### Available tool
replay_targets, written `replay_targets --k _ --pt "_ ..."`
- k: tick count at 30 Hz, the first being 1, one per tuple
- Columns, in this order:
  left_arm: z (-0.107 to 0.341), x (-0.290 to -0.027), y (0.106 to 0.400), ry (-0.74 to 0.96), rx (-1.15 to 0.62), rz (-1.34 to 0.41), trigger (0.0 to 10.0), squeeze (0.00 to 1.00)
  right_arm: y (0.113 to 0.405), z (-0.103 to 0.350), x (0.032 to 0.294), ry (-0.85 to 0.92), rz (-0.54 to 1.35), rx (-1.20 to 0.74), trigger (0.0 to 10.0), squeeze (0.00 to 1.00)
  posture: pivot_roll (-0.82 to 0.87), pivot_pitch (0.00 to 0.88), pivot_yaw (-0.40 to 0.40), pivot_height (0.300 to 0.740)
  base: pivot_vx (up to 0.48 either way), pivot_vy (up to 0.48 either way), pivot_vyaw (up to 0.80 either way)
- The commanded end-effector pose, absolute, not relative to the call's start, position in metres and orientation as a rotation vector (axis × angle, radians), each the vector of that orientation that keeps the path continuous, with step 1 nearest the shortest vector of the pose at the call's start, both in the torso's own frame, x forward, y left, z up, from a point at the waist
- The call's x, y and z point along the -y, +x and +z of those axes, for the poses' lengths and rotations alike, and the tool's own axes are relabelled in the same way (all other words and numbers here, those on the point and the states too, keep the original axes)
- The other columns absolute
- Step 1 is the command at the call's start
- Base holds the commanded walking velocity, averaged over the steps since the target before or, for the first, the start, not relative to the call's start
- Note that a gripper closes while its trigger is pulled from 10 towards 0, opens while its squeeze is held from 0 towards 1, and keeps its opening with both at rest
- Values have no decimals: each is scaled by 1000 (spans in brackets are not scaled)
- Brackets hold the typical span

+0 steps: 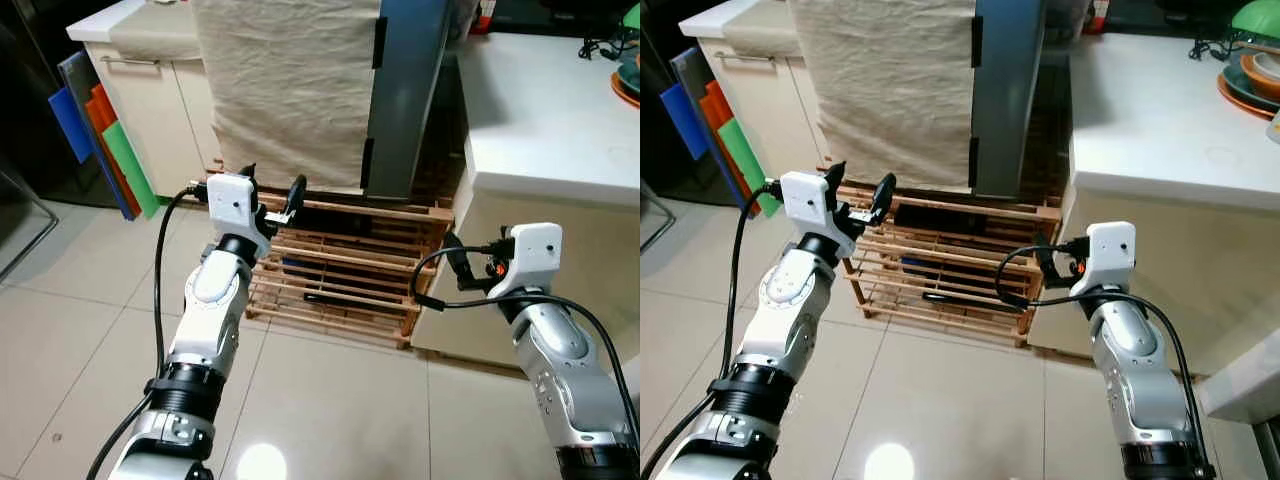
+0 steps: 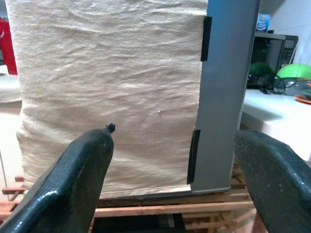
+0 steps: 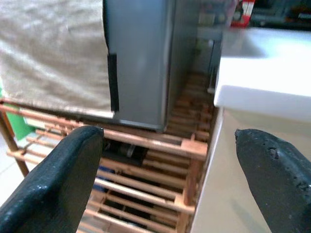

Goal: Restocking fridge

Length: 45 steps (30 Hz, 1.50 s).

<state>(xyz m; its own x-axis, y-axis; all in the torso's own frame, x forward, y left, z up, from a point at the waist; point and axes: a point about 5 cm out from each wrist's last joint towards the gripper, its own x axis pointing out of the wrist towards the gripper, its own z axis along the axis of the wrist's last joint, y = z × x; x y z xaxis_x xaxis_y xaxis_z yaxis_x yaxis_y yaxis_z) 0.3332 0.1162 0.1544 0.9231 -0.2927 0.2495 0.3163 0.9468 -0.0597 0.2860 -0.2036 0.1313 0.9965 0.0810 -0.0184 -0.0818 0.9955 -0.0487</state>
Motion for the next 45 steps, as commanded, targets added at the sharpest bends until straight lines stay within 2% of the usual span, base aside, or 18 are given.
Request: replay_targets --k 1,6,8,10,13,23,25,27,28,29,33,39,45 --pt "155 -122 332 -110 229 -301 10000 0 287 133 203 -53 74 -1 10000 0 -168 0 45 740 0 480 0" --pt "154 -124 331 -120 193 -282 10000 0 285 130 203 -58 68 3 10000 0 -174 0 50 740 0 480 0" --pt "149 -121 331 -74 162 -289 10000 0 284 129 203 -59 67 1 10000 0 -175 0 52 740 0 461 0" --pt "144 -116 330 -28 128 -311 10000 0 283 128 201 -63 72 4 10000 0 -177 0 54 740 0 0 0" --pt "144 -113 328 -63 131 -333 10000 0 283 129 200 -67 81 14 10000 0 -179 0 56 740 0 0 0" --pt "139 -114 327 -84 87 -327 10000 0 278 128 205 -69 18 36 10000 0 -187 0 62 740 0 0 -800" --pt "134 -117 327 -122 59 -309 10000 0 277 128 209 -71 -16 41 10000 0 -189 0 65 740 0 0 -800" --pt "106 -137 314 -191 -55 -230 10000 0 268 123 219 -95 -87 38 10000 0 -200 0 64 740 0 0 -800" --pt "106 -137 314 -191 -55 -230 10000 0 268 123 219 -95 -87 38 10000 0 -200 0 64 740 0 0 -800" --pt "88 -147 295 -153 -114 -219 10000 0 256 114 225 -121 -114 6 10000 0 -192 0 53 740 0 0 -800" --pt "89 -144 283 -97 -100 -250 10000 0 248 105 230 -136 -116 -30 10000 0 -182 0 42 740 0 0 -800" --pt "117 -130 298 -121 11 -319 10000 0 254 106 227 -141 -106 -24 10000 0 -180 0 41 740 194 0 -800" --pt "131 -122 305 -54 54 -401 10000 0 253 107 228 -142 -121 -13 10000 0 -188 0 51 740 426 0 -800"
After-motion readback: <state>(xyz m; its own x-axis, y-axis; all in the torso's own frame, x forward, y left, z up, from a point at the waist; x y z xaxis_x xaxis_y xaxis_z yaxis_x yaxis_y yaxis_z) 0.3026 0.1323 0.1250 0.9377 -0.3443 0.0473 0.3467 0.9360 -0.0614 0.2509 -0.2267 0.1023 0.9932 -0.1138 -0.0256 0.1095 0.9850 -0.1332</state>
